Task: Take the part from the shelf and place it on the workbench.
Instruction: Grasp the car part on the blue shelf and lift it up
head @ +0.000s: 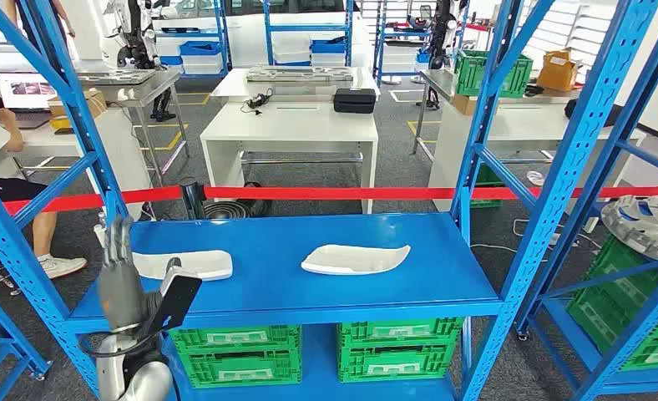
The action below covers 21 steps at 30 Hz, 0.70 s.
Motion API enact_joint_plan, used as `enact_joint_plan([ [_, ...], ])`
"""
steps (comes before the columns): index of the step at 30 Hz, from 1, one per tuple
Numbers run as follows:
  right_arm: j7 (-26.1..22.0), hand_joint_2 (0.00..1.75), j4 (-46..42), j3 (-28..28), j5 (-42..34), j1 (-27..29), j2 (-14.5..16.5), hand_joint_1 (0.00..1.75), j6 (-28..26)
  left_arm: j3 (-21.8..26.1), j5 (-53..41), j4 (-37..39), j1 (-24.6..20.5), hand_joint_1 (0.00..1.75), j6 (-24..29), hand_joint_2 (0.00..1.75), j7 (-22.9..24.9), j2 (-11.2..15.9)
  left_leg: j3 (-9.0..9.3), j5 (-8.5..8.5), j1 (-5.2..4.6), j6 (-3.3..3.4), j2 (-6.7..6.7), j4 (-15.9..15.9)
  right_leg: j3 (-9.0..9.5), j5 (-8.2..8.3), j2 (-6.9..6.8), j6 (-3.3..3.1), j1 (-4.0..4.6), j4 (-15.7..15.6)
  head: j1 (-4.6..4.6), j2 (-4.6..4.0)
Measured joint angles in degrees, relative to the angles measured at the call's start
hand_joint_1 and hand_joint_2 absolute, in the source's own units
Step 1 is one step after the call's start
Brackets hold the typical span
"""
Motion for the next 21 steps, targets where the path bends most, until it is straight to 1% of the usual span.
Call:
enact_joint_plan([
  [1,0.0,0.0,0.01,-0.03,-0.05,0.0,0.03,0.0,-0.03,0.14,-1.64,-0.87,0.05,0.0,0.18,0.0,-0.13,-0.16,0.0,0.0,0.0,0.0,0.0,0.0,0.0,0.0,0.0,0.0,0.0,0.0,0.0,0.0],
  [3,0.0,0.0,0.04,-0.18,-0.16,0.01,0.2,0.0,-0.18,1.99,-10.07,-6.58,0.42,0.0,0.68,0.0,-2.16,-1.5,-0.02,-0.03,-0.02,0.02,0.0,0.0,-0.01,-0.02,0.0,0.0,-0.01,-0.01,0.01,0.0],
  [4,0.0,0.0,0.05,-0.31,-0.2,0.03,0.38,0.0,-0.25,4.28,-14.44,-11.73,0.88,0.0,0.96,0.0,-4.88,-3.14,-0.02,-0.05,-0.04,0.03,0.03,0.0,-0.02,-0.02,0.02,0.0,-0.02,-0.02,0.01,0.0],
  [5,0.0,0.0,0.07,-0.43,-0.13,0.07,0.57,0.0,-0.26,7.61,-17.66,-17.74,1.65,0.0,1.14,0.0,-8.26,-5.48,-0.02,-0.05,-0.04,0.03,0.04,-0.01,-0.03,-0.03,0.01,0.0,-0.01,-0.02,0.0,0.0],
  [6,0.0,0.0,0.07,-0.52,-0.06,0.1,0.72,0.0,-0.22,10.5,-18.26,-22.18,2.38,0.0,1.23,0.0,-10.85,-7.55,-0.01,-0.05,-0.02,0.03,0.04,-0.01,-0.02,-0.03,0.0,0.0,0.01,-0.03,0.0,0.0],
  [7,0.0,0.0,0.07,-0.59,-0.15,0.12,0.83,0.0,-0.22,12.98,-17.92,-25.95,3.18,0.0,1.26,0.0,-12.37,-9.29,0.01,-0.04,0.0,0.03,0.04,-0.02,-0.02,-0.03,-0.01,0.0,0.03,-0.03,-0.01,0.0],
  [8,0.0,0.0,0.08,-0.61,-0.48,0.13,0.86,0.0,-0.22,14.25,-17.45,-27.95,3.77,0.0,1.26,0.0,-12.05,-10.13,0.02,-0.02,0.02,0.02,0.01,-0.02,0.0,-0.03,-0.06,0.0,0.06,-0.02,-0.01,0.0],
  [11,0.0,0.0,0.09,-0.49,-2.19,0.12,0.87,0.0,-0.31,13.64,-16.03,-28.78,4.33,0.0,1.26,0.0,-6.01,-9.13,0.06,0.0,0.03,-0.01,0.05,-0.03,0.01,-0.03,-0.02,0.0,0.07,-0.01,0.0,0.0],
  [13,0.0,0.0,0.09,-0.33,-2.64,0.13,0.86,0.0,-0.31,12.37,-16.96,-28.41,4.43,0.0,1.26,0.0,-3.03,-8.52,0.07,0.01,0.04,0.0,0.0,-0.03,0.02,-0.02,-0.05,0.0,0.06,-0.01,-0.02,0.0],
  [15,0.0,0.0,0.09,-0.13,-2.58,0.02,0.85,0.0,-0.21,11.12,-17.72,-26.92,4.17,0.0,1.2,0.0,-2.14,-8.37,0.06,0.02,0.03,0.01,-0.06,-0.03,0.04,-0.03,-0.11,0.0,0.04,-0.02,-0.02,0.0],
  [16,0.0,0.0,0.09,-0.01,-2.33,-0.05,0.85,0.0,-0.05,10.49,-17.33,-24.92,3.55,0.0,0.54,0.0,-1.39,-8.25,0.06,0.02,0.03,0.02,-0.07,-0.02,0.04,-0.03,-0.12,0.0,0.02,-0.02,-0.02,0.0],
  [18,0.0,0.0,0.09,0.38,-1.47,-0.17,0.79,0.0,0.61,8.78,-14.87,-17.11,0.48,0.0,-3.13,0.0,1.35,-7.51,0.06,0.07,0.02,0.06,-0.15,-0.02,0.06,-0.02,-0.22,0.0,-0.02,-0.03,-0.02,0.0],
  [21,0.0,0.0,0.09,1.3,-0.23,-0.57,0.51,0.0,1.59,4.9,-11.82,0.14,-6.65,0.0,-10.13,0.0,5.14,-4.93,0.06,0.21,0.05,0.03,-0.12,-0.03,0.04,0.08,-0.24,0.01,0.04,-0.01,0.0,0.0],
])
